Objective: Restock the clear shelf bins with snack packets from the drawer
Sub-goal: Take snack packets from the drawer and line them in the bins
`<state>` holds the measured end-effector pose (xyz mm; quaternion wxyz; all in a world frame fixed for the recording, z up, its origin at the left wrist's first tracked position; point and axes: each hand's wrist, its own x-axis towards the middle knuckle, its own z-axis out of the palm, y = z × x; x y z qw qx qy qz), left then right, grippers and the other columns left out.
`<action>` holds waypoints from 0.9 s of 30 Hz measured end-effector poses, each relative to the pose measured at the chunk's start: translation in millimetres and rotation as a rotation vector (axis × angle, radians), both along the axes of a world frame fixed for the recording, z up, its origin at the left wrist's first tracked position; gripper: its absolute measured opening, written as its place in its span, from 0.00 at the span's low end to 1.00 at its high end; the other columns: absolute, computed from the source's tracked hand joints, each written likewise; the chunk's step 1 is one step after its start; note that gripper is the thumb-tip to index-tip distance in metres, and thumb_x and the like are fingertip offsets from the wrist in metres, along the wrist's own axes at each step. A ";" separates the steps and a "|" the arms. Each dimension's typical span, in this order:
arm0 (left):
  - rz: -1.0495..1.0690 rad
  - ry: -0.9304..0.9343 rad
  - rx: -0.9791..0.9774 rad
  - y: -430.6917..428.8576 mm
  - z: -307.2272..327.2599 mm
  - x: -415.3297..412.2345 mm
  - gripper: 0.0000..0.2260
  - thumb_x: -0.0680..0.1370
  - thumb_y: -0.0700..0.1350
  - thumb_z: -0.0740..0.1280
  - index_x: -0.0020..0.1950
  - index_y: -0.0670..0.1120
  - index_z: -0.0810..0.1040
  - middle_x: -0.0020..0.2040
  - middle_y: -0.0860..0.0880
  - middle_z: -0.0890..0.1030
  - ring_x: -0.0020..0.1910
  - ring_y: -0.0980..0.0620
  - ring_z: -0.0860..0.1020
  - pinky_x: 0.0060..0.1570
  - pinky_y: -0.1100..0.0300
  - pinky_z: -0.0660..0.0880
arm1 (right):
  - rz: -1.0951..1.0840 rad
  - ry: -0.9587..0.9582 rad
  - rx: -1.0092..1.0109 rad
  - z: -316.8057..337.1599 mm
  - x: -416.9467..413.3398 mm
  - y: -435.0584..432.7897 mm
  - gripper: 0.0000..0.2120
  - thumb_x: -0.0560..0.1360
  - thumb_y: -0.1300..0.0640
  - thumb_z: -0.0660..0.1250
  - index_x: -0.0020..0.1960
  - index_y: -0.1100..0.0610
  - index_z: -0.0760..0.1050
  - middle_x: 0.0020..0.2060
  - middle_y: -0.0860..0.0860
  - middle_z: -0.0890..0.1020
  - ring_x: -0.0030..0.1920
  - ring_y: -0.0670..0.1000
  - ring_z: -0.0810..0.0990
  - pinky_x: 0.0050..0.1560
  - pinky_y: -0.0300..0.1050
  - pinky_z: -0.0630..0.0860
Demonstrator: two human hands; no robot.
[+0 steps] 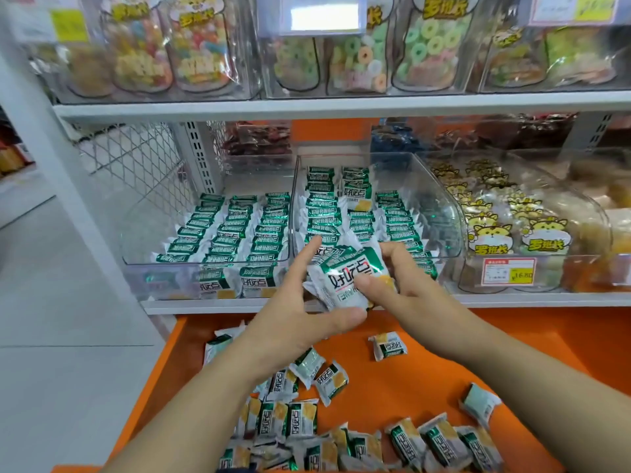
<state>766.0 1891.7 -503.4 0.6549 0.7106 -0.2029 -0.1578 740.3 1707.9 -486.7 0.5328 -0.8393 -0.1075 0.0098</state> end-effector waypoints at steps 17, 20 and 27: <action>-0.109 -0.292 0.497 9.2 39.6 16.1 0.52 0.70 0.51 0.75 0.64 0.78 0.32 0.62 0.59 0.64 0.49 0.53 0.75 0.51 0.60 0.74 | 0.106 0.003 -0.272 31.1 9.7 -14.8 0.39 0.59 0.42 0.78 0.64 0.32 0.61 0.66 0.39 0.70 0.62 0.41 0.75 0.58 0.48 0.77; -0.065 -0.367 0.459 2.4 38.6 25.6 0.50 0.71 0.50 0.74 0.62 0.78 0.33 0.71 0.62 0.57 0.55 0.60 0.74 0.55 0.62 0.74 | 0.030 -0.120 -0.300 36.7 18.7 -11.8 0.35 0.62 0.49 0.78 0.63 0.40 0.64 0.59 0.43 0.74 0.53 0.42 0.79 0.48 0.41 0.80; 0.259 -0.487 0.515 2.1 22.7 66.7 0.36 0.77 0.46 0.68 0.77 0.59 0.50 0.75 0.56 0.58 0.73 0.57 0.57 0.67 0.61 0.55 | -0.243 -0.253 -0.362 42.1 84.5 -42.2 0.37 0.60 0.50 0.79 0.63 0.46 0.63 0.55 0.53 0.75 0.50 0.49 0.79 0.44 0.41 0.79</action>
